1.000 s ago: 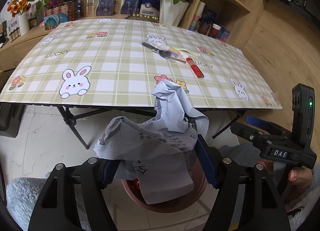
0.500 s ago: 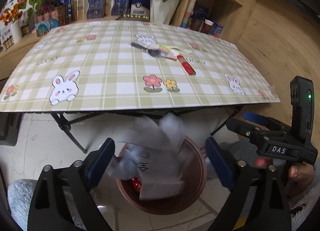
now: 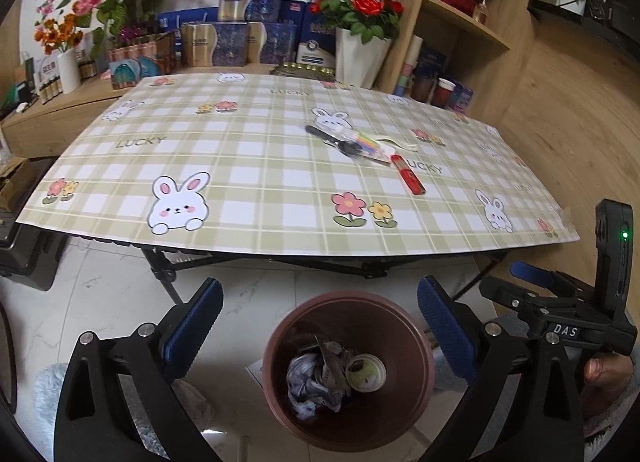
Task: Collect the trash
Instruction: 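Open the left gripper over the bin to drop the crumpled paper, then reach the right gripper to the red tube on the table and grasp it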
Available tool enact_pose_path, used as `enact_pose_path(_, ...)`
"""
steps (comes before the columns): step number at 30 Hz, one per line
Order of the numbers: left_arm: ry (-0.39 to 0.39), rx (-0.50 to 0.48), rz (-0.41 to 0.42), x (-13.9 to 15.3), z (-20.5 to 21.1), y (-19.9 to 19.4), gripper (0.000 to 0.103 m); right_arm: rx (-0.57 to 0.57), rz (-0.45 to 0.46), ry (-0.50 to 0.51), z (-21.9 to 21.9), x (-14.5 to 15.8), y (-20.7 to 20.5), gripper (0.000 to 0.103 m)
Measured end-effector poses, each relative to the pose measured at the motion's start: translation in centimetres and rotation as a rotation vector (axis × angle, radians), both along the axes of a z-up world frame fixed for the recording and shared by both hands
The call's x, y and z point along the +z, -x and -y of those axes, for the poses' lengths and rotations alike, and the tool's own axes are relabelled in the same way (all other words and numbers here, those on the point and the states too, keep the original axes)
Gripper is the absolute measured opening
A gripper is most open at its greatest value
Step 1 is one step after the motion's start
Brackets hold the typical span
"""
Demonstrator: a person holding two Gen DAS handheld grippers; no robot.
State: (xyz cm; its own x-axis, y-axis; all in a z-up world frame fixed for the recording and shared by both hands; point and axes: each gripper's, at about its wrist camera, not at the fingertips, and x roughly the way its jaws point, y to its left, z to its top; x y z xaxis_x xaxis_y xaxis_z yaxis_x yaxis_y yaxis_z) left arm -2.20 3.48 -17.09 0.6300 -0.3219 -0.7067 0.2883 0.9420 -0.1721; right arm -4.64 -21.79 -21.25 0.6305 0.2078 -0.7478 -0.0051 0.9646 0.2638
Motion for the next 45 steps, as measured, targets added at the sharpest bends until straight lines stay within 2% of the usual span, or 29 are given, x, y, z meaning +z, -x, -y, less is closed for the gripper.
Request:
enact_pose_path(9,-0.009,0.034,0.027,0.5,-0.9,-0.7,0.096,0.001,0.008,0.021,0.0,0.2,-0.2,0.097)
enact_pose_path(15,-0.004,0.044,0.036,1.4,-1.4,-2.3,0.096,0.002,0.053,0.056,0.7,1.6,-1.3,0.097)
enact_pose_path(23,-0.012,0.025,0.035,2.4,-0.5,-4.9,0.096,-0.045,0.033,0.032,3.4,2.1,-3.8,0.097)
enact_pose_path(29,-0.026,0.027,0.013,2.5,0.8,-7.6,0.096,-0.087,-0.036,0.038,4.9,1.3,-6.2,0.097)
enact_pose_path(34,-0.033,0.037,0.001,2.2,1.6,-10.0,0.096,-0.06,-0.026,0.114,4.8,1.2,-8.4,0.097)
enact_pose_path(38,-0.021,0.041,-0.035,1.4,2.1,-12.2,0.096,-0.017,-0.034,0.116,4.6,0.6,-10.9,0.096)
enact_pose_path(42,0.007,0.05,-0.081,0.4,2.8,-14.5,0.096,0.019,-0.049,0.109,3.9,-0.3,-13.7,0.08)
enact_pose_path(45,0.018,0.052,-0.109,-0.3,3.6,-16.2,0.089,0.017,-0.059,0.116,3.5,-1.2,-15.9,0.068)
